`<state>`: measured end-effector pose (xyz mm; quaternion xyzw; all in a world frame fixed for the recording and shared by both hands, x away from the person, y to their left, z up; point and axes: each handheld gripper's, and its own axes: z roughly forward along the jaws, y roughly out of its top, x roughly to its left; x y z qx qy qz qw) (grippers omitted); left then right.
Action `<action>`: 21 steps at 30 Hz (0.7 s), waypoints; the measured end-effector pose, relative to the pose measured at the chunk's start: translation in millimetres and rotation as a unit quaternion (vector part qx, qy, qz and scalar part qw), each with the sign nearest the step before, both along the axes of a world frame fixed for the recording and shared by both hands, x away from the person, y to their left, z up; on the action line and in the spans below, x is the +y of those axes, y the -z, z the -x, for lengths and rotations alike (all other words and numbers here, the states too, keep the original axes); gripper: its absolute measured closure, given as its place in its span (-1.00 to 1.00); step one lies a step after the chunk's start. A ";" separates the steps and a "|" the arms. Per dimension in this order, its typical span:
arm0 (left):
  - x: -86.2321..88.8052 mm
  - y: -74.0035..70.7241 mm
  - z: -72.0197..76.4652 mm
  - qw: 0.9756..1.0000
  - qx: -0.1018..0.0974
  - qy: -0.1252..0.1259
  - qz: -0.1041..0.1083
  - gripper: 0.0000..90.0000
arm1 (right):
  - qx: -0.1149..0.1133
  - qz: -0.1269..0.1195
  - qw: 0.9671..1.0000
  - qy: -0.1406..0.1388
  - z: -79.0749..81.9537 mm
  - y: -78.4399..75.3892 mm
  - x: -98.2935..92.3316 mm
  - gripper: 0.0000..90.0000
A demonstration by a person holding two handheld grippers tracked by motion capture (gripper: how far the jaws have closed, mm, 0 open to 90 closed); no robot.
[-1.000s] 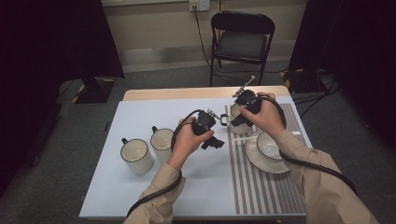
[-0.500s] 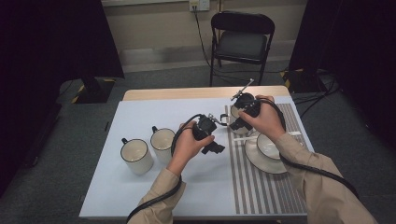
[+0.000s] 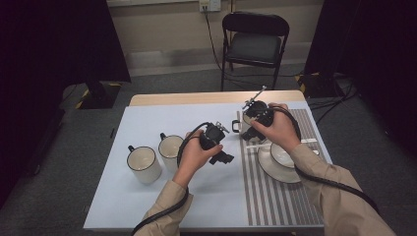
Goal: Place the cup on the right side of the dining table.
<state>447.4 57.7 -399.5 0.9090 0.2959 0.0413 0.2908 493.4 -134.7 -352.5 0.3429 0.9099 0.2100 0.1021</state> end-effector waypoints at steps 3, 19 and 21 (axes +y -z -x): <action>2.0 1.3 2.1 1.000 0.001 0.001 0.003 -0.57 | 0.003 -0.001 1.000 -0.004 2.0 0.5 1.4 -0.64; 4.1 1.7 8.4 1.000 -0.003 0.000 0.005 -0.57 | -0.001 -0.005 1.000 -0.010 10.0 1.3 2.6 -0.64; 4.4 2.8 9.2 1.000 -0.003 0.001 0.004 -0.57 | 0.000 -0.005 1.000 -0.011 11.0 1.0 2.6 -0.64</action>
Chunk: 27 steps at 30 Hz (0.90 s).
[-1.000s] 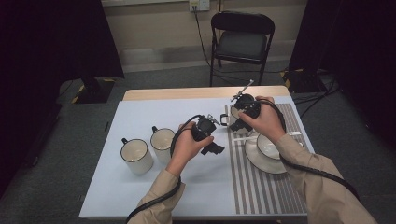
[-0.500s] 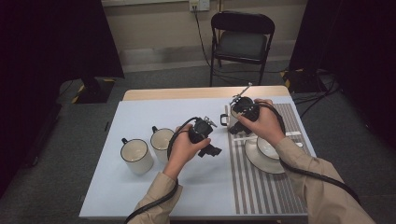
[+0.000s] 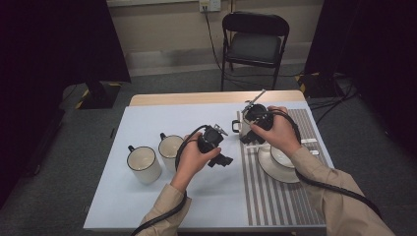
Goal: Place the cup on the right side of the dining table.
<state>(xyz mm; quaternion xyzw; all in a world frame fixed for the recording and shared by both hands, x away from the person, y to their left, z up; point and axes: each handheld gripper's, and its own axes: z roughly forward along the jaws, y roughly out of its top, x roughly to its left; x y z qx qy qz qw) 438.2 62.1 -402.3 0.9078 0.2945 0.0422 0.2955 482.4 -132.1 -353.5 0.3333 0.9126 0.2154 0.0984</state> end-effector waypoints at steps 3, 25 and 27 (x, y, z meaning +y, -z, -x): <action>0.7 0.6 0.9 1.000 0.002 -0.001 0.001 -0.57 | 0.002 0.000 1.000 -0.001 1.1 0.0 0.0 -0.64; 8.9 7.4 7.9 1.000 -0.001 -0.007 0.011 -0.57 | 0.004 -0.004 1.000 -0.014 8.7 6.3 3.6 -0.64; 9.9 7.6 9.0 1.000 -0.002 -0.005 0.012 -0.57 | 0.006 -0.004 1.000 -0.017 10.6 7.2 3.8 -0.64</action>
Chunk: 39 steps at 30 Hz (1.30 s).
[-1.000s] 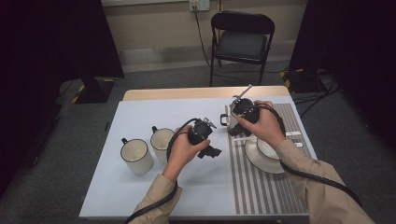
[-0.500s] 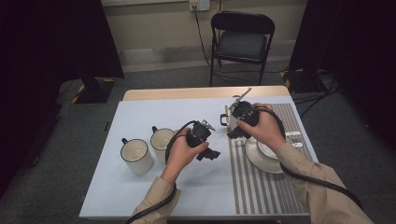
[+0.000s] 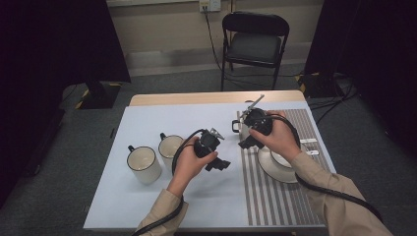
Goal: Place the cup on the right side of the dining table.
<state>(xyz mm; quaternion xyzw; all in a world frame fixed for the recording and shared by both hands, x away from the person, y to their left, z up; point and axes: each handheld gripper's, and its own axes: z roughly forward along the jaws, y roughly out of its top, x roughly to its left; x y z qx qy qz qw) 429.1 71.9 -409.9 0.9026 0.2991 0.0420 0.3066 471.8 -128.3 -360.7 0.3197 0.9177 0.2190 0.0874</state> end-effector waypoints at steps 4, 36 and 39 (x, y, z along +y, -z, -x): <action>0.8 0.5 1.8 1.000 0.000 -0.002 0.000 -0.57 | 0.000 0.001 1.000 -0.003 1.8 1.1 0.6 -0.64; 1.8 11.5 13.6 1.000 -0.002 0.022 0.000 -0.57 | 0.011 -0.008 1.000 -0.013 24.0 12.4 -4.0 -0.64; 3.0 12.7 14.8 1.000 -0.001 0.022 0.001 -0.57 | 0.012 -0.009 1.000 -0.012 26.6 12.5 -4.2 -0.64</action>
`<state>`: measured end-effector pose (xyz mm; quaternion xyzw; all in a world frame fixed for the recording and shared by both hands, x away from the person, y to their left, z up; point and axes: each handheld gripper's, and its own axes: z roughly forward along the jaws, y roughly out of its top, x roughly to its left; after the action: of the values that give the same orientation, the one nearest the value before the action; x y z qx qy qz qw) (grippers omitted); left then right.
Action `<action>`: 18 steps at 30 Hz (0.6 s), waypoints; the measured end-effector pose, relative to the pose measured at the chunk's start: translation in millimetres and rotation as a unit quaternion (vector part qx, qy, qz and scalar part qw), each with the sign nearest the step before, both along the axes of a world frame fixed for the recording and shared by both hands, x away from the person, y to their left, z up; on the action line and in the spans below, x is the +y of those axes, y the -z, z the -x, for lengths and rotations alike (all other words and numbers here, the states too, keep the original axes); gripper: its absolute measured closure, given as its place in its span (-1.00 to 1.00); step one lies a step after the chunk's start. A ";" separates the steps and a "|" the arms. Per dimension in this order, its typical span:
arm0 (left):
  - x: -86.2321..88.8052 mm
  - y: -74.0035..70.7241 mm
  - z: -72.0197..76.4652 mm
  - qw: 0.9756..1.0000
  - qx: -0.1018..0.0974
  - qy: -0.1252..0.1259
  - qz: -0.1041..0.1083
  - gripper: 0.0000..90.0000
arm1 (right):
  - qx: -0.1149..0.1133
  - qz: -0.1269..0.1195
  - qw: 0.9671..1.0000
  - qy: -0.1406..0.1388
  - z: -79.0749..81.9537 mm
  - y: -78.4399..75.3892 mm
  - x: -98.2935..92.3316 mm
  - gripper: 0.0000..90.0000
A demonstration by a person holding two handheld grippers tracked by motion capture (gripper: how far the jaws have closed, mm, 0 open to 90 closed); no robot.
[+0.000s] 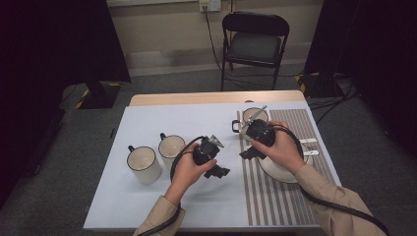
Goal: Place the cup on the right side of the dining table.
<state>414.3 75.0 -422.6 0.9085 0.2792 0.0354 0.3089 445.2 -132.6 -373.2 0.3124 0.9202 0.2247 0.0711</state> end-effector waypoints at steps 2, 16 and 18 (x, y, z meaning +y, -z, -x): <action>0.4 0.0 0.3 1.000 0.000 0.001 -0.001 -0.57 | 0.000 -0.001 1.000 -0.002 1.6 0.4 0.8 -0.64; 5.7 3.3 9.1 1.000 -0.006 0.003 0.007 -0.57 | 0.003 -0.002 1.000 -0.010 9.4 3.3 5.6 -0.64; 5.8 3.3 9.2 1.000 -0.005 0.006 0.003 -0.57 | 0.002 -0.002 1.000 -0.013 10.0 3.6 6.0 -0.64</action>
<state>405.1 80.7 -426.0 0.9089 0.2722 0.0376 0.3138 435.2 -126.6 -376.8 0.3010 0.9238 0.2272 0.0658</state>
